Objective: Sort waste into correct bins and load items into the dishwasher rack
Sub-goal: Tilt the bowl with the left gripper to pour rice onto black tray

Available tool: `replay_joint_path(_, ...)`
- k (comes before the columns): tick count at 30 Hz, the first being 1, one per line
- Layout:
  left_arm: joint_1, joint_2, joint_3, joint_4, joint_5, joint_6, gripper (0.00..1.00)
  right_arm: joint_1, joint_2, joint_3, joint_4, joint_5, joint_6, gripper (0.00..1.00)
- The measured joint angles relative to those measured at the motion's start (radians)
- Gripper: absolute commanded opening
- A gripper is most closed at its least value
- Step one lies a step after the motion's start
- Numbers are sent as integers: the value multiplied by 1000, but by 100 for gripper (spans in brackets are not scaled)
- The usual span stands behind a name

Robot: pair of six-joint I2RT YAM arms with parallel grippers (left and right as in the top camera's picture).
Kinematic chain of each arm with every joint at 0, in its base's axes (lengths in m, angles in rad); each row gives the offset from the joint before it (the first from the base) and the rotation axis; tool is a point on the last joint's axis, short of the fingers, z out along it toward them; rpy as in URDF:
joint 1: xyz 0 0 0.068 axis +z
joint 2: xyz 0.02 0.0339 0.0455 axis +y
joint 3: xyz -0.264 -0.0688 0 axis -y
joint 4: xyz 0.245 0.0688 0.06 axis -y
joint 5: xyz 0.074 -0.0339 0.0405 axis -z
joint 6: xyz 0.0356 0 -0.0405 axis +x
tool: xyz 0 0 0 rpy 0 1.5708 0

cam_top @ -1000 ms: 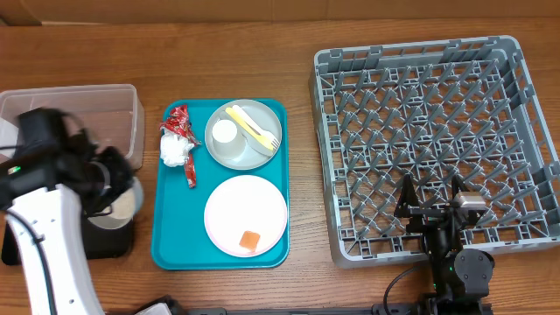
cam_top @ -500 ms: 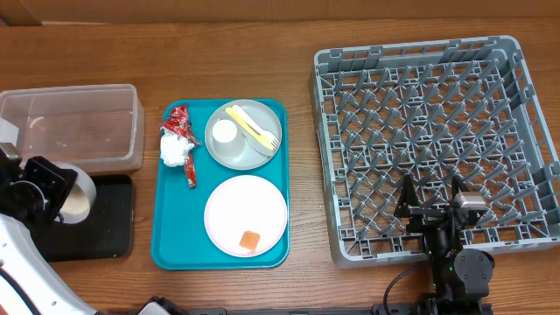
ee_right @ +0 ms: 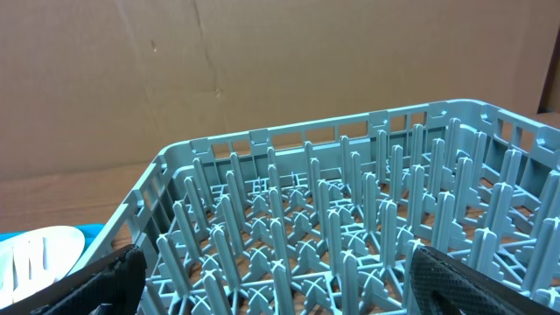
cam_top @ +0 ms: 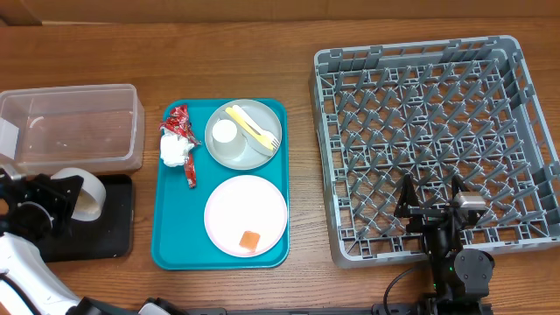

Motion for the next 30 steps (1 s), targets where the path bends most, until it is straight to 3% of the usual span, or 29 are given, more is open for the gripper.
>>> replay_joint_path(12,196,0,-191,172,247,44,4,0,0,0,0,0,0,100)
replay_joint_path(19,202,0,-202,216,393,77,4,0,0,0,-1,0,0,100)
replay_joint_path(30,202,0,-202,220,479,92,4,0,0,0,0,0,0,100)
